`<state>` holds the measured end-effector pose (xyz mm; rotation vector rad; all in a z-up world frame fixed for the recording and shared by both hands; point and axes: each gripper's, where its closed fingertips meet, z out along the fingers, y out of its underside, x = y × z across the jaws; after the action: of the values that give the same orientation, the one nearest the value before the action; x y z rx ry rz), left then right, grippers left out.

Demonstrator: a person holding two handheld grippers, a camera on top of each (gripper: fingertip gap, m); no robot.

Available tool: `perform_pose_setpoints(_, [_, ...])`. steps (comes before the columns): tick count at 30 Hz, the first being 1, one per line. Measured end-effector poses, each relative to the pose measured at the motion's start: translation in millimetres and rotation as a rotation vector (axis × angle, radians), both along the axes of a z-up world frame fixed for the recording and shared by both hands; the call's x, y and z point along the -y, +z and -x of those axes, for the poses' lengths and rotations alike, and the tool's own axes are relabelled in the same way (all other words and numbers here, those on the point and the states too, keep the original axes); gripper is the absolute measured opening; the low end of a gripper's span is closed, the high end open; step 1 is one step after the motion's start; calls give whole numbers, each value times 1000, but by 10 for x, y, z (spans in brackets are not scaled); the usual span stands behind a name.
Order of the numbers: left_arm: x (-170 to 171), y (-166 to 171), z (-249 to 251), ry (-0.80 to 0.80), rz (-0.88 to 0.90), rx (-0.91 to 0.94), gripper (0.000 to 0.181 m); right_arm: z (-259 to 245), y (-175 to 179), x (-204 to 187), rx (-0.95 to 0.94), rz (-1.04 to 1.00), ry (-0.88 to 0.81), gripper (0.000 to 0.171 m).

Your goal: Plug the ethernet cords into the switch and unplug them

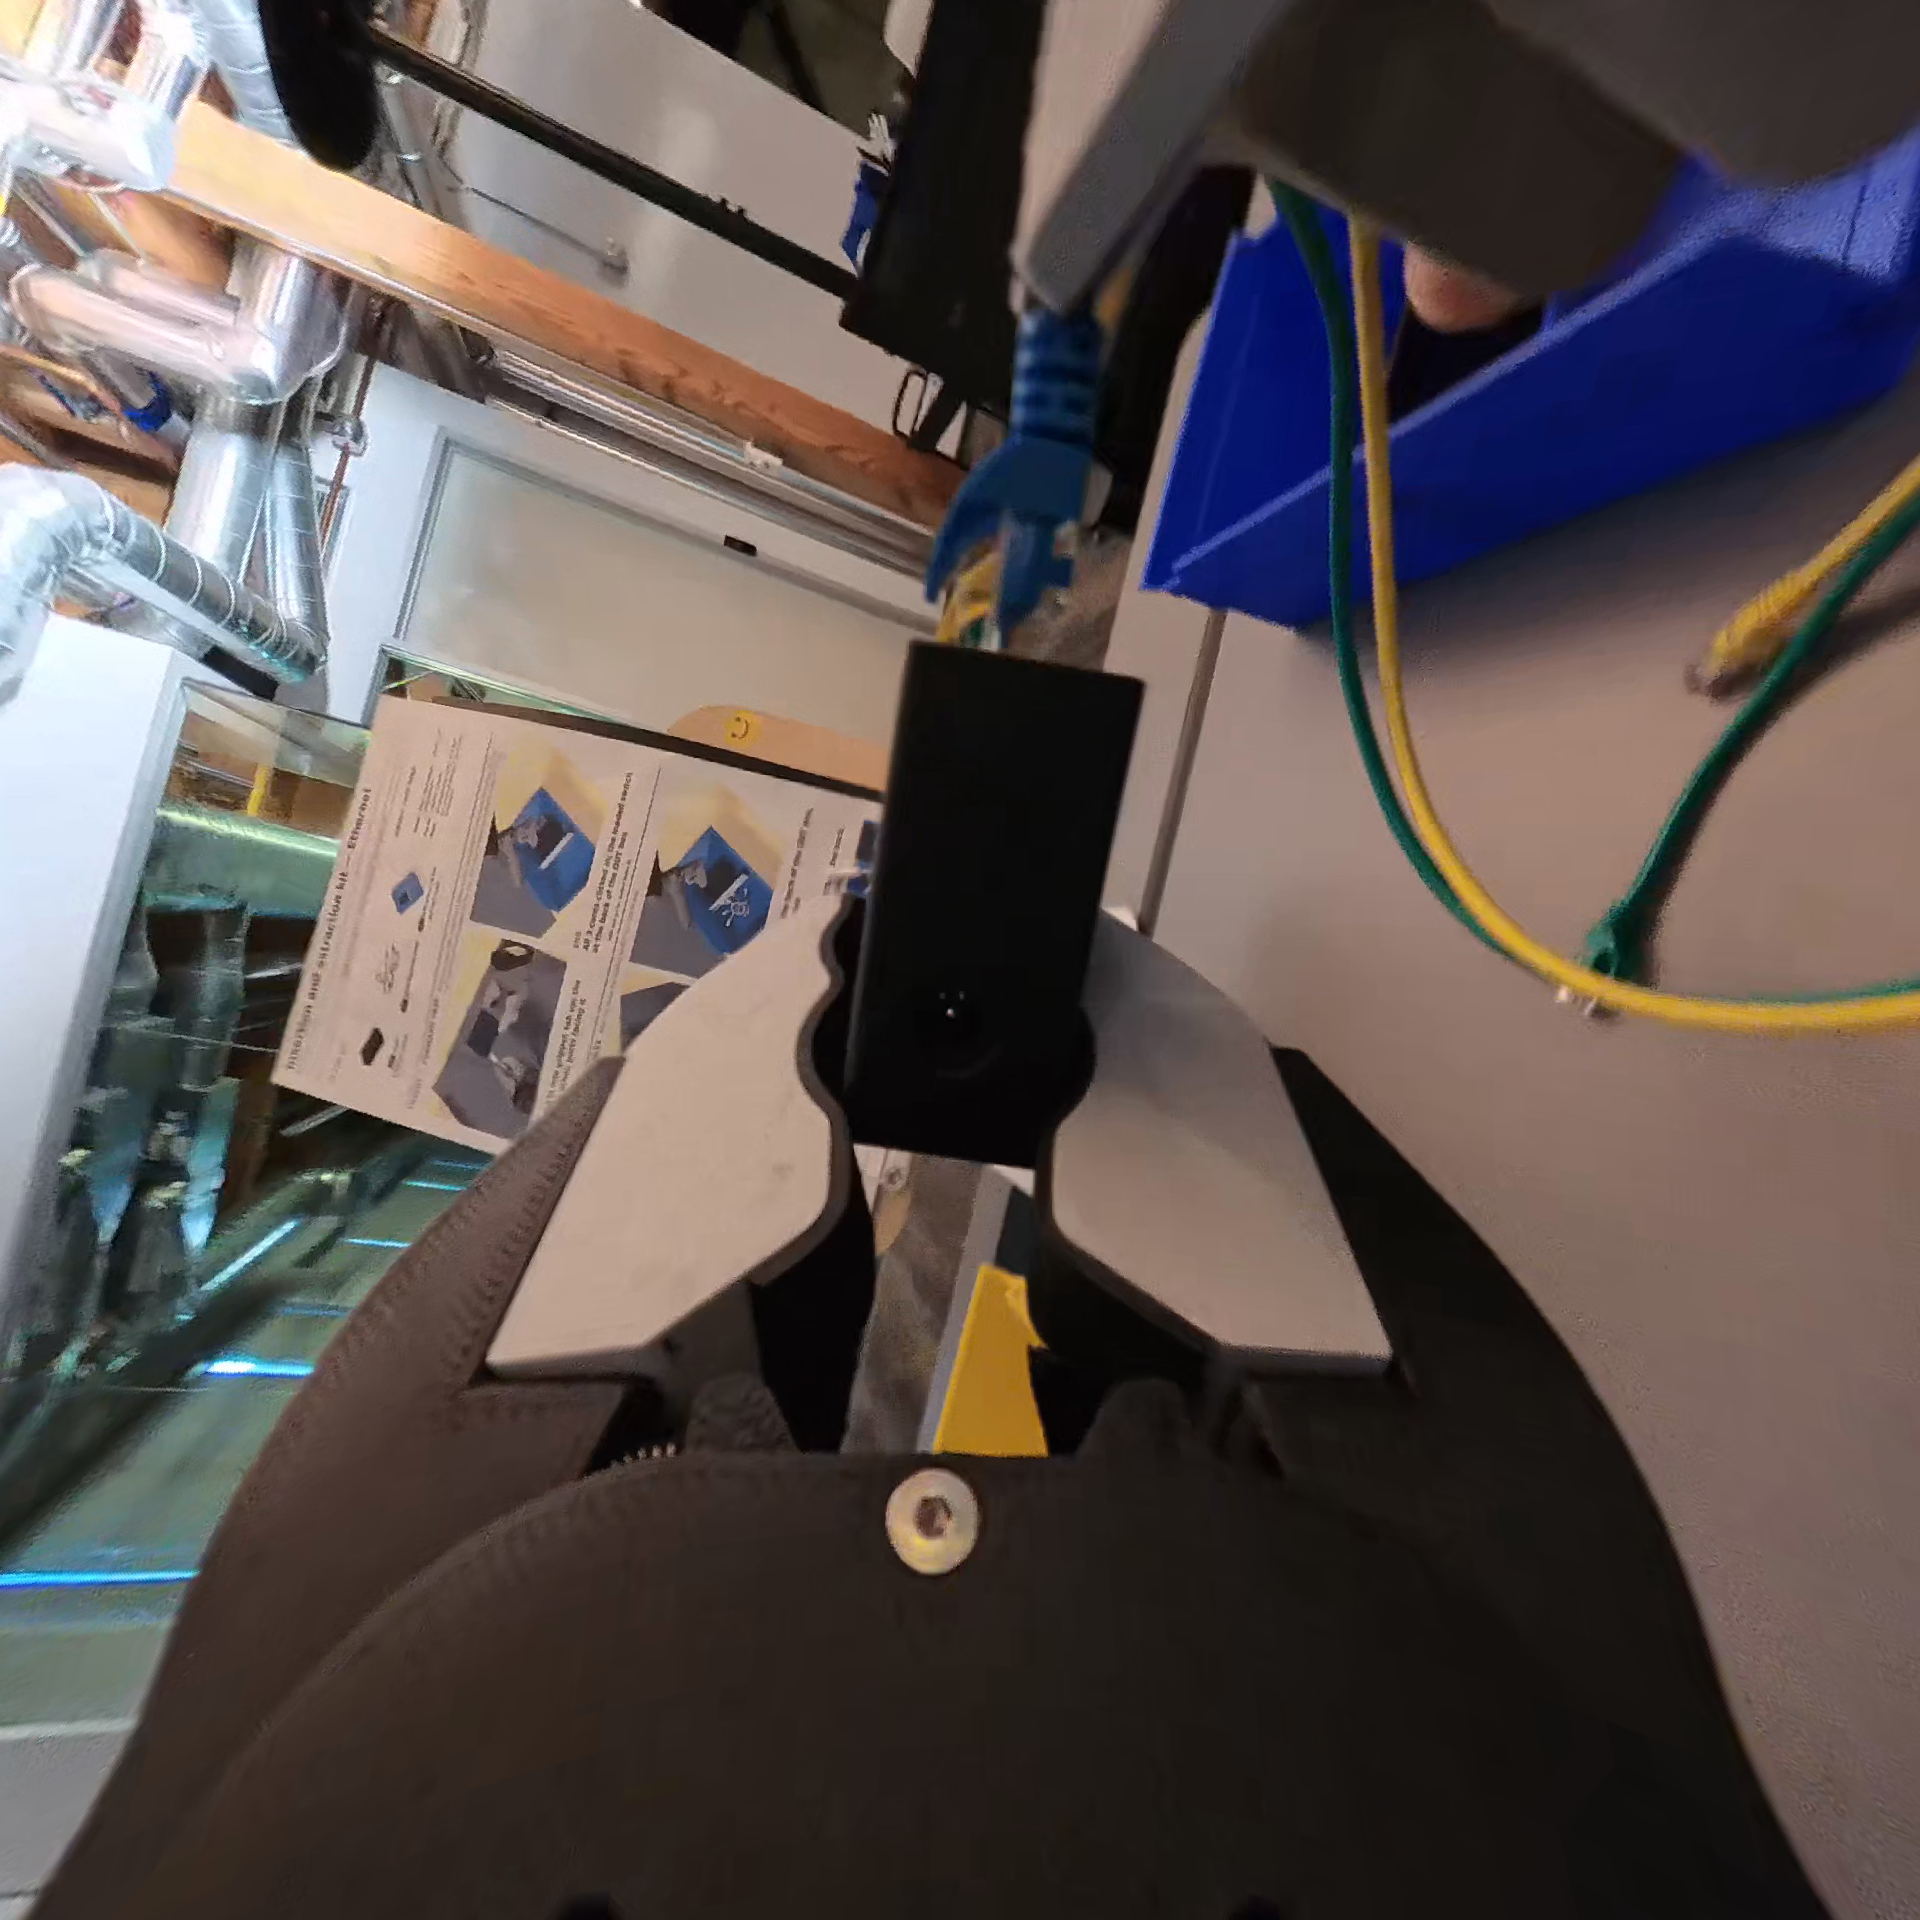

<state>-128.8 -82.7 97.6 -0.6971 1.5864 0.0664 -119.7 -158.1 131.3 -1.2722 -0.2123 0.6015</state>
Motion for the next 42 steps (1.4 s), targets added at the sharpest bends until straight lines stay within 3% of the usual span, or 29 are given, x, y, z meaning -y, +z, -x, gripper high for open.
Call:
perform_pose_setpoints(8, [-71,-199,-3,114,-91,-33,30,193,-94,-27,181,-11,-56,6])
perform_pose_setpoints(12, [-69,-246,-9,112,-18,17,31,238,-147,-24,210,-17,-81,6])
perform_pose_setpoints(20, [-8,-250,-36,80,-83,54,37,317,-196,-17,280,-30,-124,6])
perform_pose_setpoints(42, [160,40,80,104,-285,42,33,414,-90,158,203,-154,-109,7])
